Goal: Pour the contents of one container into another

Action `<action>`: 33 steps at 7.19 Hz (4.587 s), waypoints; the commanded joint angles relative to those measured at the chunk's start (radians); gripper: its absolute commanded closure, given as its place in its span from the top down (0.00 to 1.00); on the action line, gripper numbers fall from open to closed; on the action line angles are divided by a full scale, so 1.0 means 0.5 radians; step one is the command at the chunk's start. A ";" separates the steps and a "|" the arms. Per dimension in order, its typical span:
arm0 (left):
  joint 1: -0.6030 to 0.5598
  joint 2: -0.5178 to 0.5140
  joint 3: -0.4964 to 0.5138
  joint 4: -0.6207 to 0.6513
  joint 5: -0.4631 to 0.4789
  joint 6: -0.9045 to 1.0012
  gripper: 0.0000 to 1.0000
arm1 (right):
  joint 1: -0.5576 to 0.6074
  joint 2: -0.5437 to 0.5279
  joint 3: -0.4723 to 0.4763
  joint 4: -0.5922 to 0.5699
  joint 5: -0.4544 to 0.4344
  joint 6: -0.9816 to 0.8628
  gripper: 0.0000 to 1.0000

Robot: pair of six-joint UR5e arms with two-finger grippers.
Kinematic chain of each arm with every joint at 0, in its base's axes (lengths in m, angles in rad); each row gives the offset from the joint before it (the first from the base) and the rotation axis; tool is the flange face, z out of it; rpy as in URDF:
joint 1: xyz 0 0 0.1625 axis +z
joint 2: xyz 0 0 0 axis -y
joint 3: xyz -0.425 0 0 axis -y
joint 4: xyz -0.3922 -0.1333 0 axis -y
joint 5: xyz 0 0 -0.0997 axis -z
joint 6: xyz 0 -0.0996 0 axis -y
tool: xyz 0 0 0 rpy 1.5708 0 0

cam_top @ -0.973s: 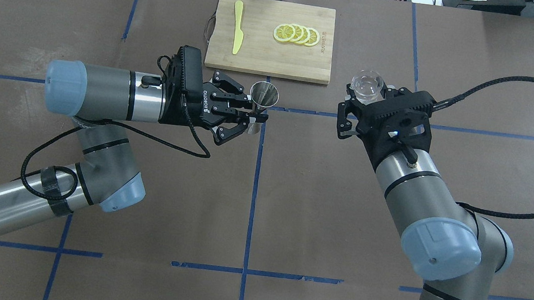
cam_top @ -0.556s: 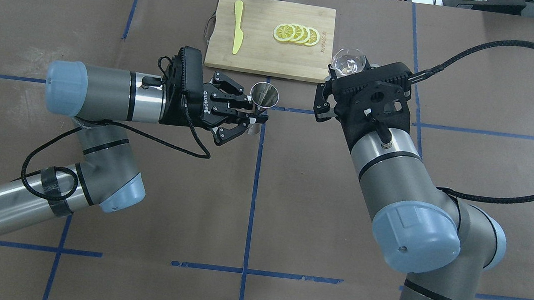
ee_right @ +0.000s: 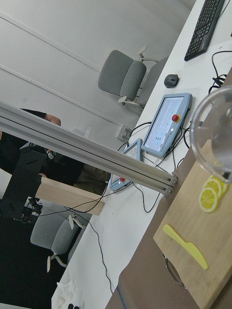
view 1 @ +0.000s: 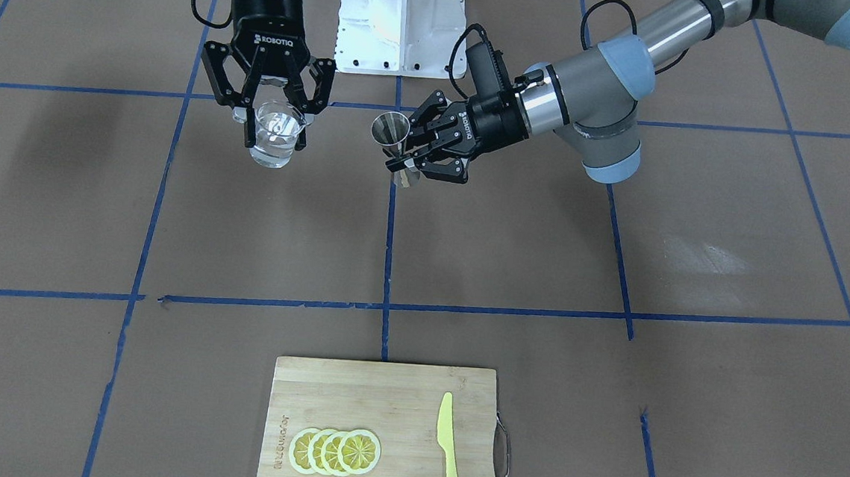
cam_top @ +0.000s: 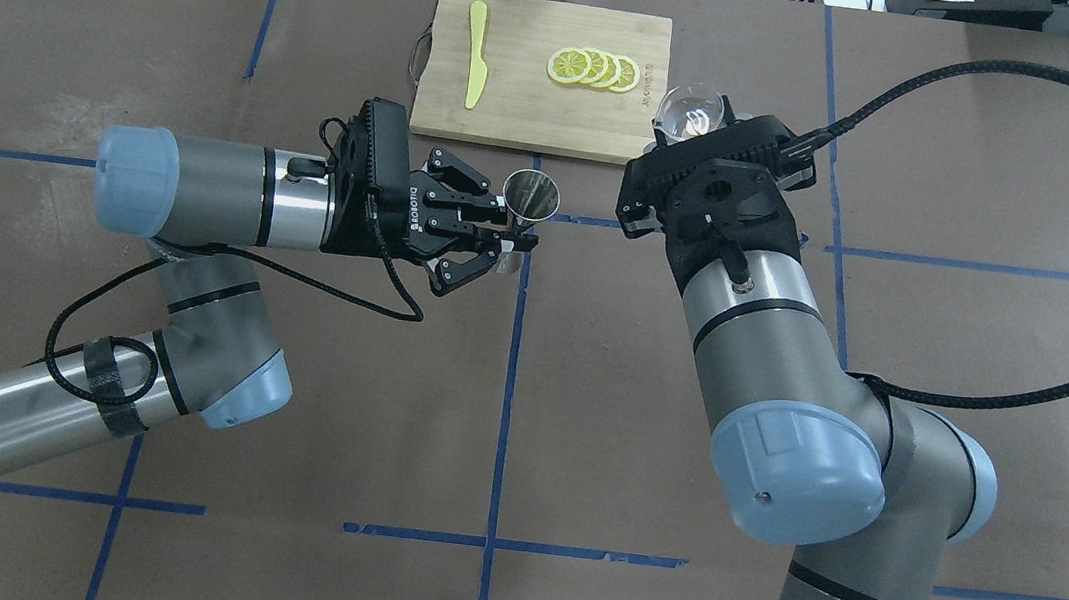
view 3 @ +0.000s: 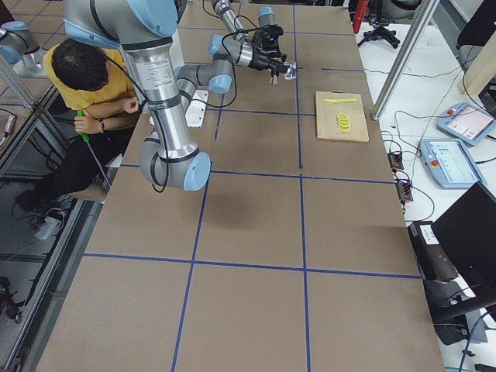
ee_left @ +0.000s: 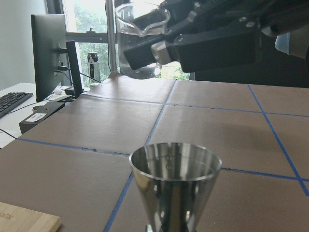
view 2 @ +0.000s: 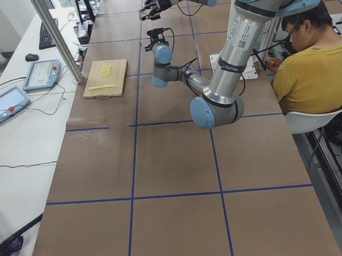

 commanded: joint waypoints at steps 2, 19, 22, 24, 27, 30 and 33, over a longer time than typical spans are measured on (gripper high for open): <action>0.008 0.000 0.002 0.000 0.001 0.000 0.00 | -0.060 0.145 -0.009 -0.223 -0.010 -0.022 0.00; 0.017 -0.003 0.002 0.000 0.001 -0.003 0.00 | -0.201 0.219 -0.009 -0.386 -0.068 -0.375 0.00; 0.017 -0.003 0.002 0.000 -0.002 0.000 0.00 | -0.213 0.237 -0.012 -0.392 -0.086 -0.396 0.00; 0.017 -0.003 0.002 0.000 -0.002 0.000 0.00 | -0.229 0.271 -0.040 -0.395 -0.102 -0.430 0.00; 0.017 -0.003 0.002 0.000 -0.002 0.000 0.00 | -0.284 0.345 -0.049 -0.539 -0.218 -0.476 0.00; 0.017 0.000 0.002 0.000 -0.002 0.000 0.00 | -0.299 0.333 -0.052 -0.582 -0.295 -0.574 0.00; 0.017 0.000 0.002 0.000 -0.002 0.000 0.00 | -0.303 0.342 -0.052 -0.640 -0.323 -0.574 0.00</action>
